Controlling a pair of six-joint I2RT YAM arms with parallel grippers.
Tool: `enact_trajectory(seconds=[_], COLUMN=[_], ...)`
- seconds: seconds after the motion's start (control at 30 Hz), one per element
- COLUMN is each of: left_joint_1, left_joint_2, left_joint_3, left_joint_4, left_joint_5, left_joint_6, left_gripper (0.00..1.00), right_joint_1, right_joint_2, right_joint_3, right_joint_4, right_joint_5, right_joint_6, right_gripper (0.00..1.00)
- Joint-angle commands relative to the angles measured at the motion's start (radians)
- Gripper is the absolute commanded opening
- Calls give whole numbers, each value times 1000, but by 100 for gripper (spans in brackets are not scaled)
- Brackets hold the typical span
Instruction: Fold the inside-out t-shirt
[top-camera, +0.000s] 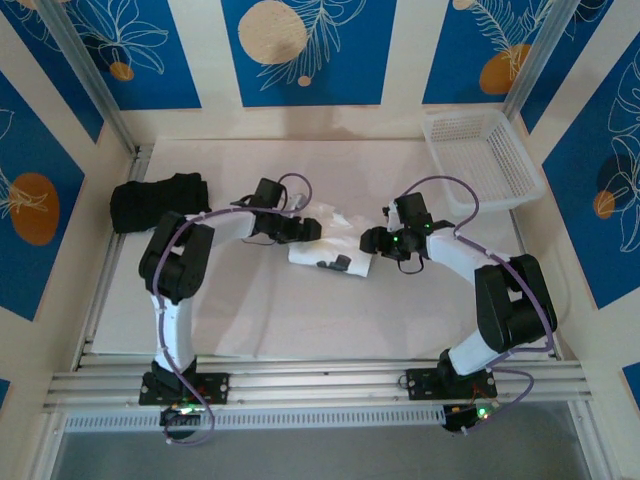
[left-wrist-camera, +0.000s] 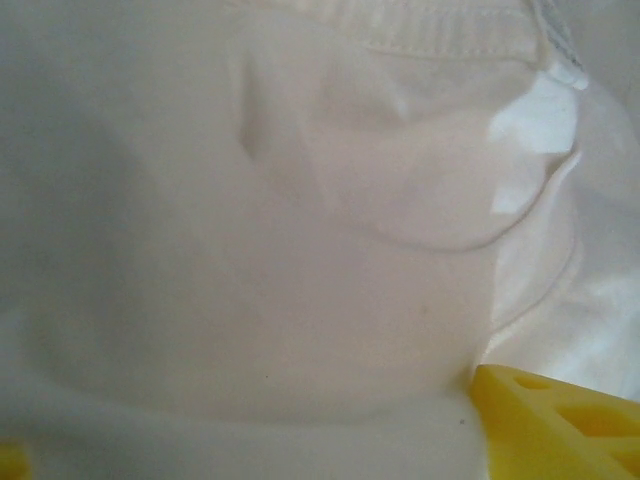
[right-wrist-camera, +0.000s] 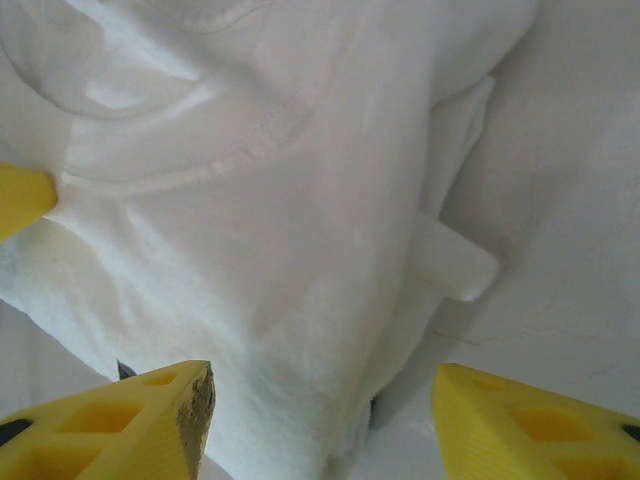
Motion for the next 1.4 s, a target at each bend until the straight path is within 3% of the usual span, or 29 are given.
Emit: enact_trajectory(seconds=[0.0,0.43,0.57,0.77,1.03,1.37], left_joint_1=[-32,12,34,85,176,308], left_joint_2=[35,26,-31,-188,-241,-153], left_joint_3=[-4,6,-4,34,307,678], left_joint_4=[27,99,29,-224,-598,-814], left_joint_5=[77,114,95,-52,-339,-530], left_joint_6=[-31,-26,30,164,338,487], left_gripper=[66,0,0,0,0,0], right_joint_1=[-1,-24,-38,-41,-40,-41], right_joint_2=[-17,-108,-226,-416,-518,-529], right_joint_3=[-17,-75,-101,-167,-215,-253], right_joint_4=[19,21,-1,25,77,121], right_joint_5=[-28,-15,52,165,121,79], right_joint_6=[18,17,-9,-61,-45,-28], right_gripper=[60,59,59,60,60,60])
